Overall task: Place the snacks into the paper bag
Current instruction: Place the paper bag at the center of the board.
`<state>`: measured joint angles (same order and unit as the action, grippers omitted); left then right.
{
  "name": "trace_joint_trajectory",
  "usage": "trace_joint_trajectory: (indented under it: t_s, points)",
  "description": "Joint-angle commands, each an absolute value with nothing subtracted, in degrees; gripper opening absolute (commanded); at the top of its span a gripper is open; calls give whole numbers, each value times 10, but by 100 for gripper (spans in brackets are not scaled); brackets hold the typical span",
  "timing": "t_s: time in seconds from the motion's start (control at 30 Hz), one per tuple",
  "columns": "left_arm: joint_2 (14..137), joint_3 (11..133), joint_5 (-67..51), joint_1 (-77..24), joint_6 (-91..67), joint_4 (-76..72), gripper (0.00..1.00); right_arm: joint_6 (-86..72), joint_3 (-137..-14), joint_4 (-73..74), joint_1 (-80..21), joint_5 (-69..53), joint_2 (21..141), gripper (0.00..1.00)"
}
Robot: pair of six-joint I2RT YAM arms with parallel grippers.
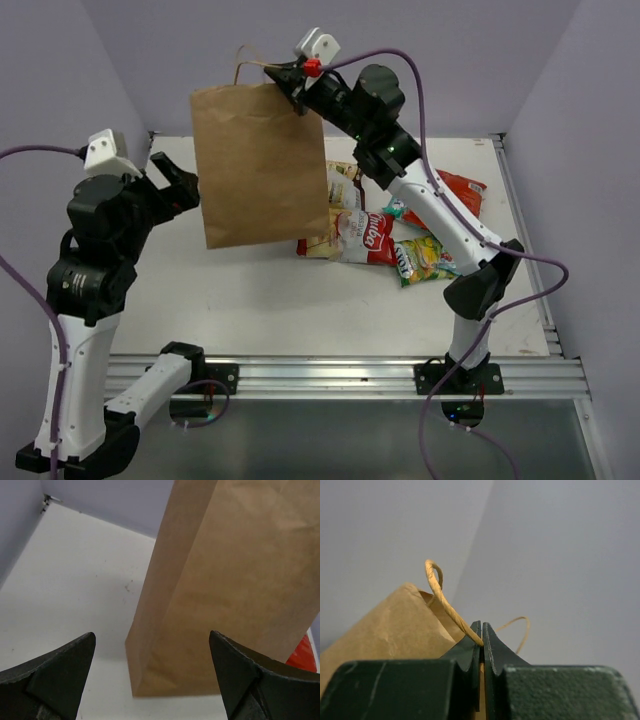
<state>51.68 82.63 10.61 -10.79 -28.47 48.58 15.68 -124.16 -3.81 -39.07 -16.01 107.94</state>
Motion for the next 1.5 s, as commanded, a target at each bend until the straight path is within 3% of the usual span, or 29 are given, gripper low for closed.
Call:
trace_joint_trajectory:
  t_s: [0.0,0.53,0.97,1.17,1.47]
  points:
    - [482,874,172,-105,-282,498,100,148,-1230,-36,-428,-186,1063,0]
    - [419,911,224,-106,-293,530,100,96,-1249,-111,-573,-155,1187,0]
    - [432,890,222,-106,-301,577,100,94,-949,-197,-577,-89,1043,0]
    - [448,882,201,-106,-314,602,100,120,-869,-216,-575,-12,993,0]
    - [463,842,127,-106,-342,625,100,121,-843,-195,-552,69,965,2]
